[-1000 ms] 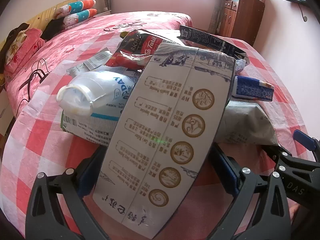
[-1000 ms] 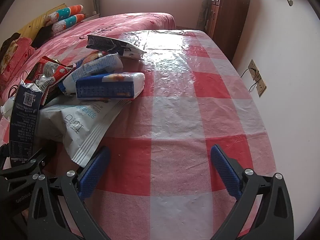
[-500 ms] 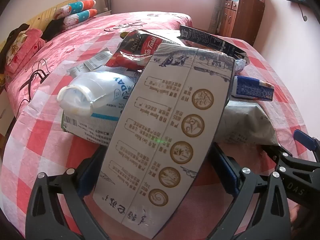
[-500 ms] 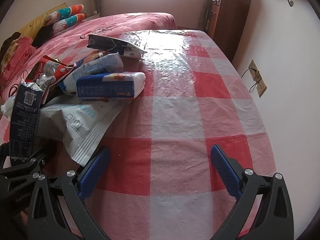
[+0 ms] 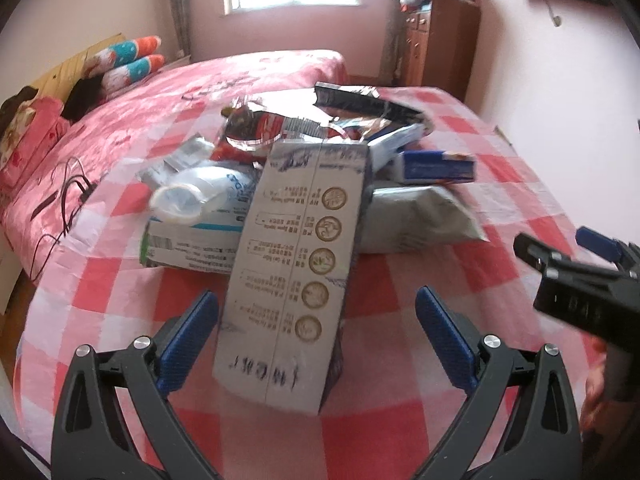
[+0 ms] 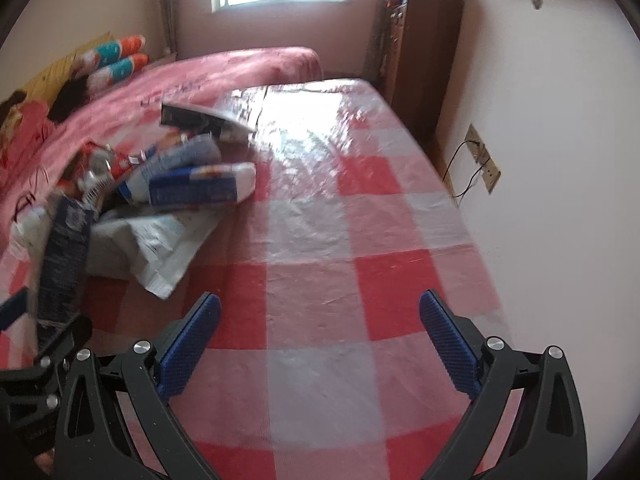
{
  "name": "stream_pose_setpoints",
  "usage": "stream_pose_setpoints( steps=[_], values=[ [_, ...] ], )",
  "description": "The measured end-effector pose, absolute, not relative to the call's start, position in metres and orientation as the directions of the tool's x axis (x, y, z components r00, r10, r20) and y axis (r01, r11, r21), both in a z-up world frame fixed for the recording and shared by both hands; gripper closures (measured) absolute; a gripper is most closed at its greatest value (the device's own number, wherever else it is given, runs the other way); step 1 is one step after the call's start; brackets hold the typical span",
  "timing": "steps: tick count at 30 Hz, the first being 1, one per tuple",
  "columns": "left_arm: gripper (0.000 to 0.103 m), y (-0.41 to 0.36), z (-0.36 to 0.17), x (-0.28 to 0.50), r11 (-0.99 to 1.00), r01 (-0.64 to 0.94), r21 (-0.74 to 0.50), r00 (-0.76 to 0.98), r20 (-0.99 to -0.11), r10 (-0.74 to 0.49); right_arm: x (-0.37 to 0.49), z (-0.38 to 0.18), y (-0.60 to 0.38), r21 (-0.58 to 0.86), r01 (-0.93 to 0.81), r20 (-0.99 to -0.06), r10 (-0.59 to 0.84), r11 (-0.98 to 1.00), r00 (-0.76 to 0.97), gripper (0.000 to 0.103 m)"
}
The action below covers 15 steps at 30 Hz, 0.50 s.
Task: Collect trash
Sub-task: 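Pull the left gripper back from the white printed carton, then move both grippers toward the trash pile on the table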
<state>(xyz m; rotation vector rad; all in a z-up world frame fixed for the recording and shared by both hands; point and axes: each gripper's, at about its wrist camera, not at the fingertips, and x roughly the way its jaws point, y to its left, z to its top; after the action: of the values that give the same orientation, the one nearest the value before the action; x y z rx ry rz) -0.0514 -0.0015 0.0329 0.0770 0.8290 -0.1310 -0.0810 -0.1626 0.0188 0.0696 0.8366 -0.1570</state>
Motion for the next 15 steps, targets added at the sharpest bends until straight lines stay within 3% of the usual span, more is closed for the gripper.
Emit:
stream_pose_setpoints(
  steps=[15],
  values=[
    [0.004, 0.027, 0.101, -0.111, 0.978, 0.207, 0.029, 0.784, -0.602, -0.148, -0.15, 0.097, -0.156, -0.014, 0.221, -0.589, -0.187, 0.975, 0.786, 0.005]
  ],
)
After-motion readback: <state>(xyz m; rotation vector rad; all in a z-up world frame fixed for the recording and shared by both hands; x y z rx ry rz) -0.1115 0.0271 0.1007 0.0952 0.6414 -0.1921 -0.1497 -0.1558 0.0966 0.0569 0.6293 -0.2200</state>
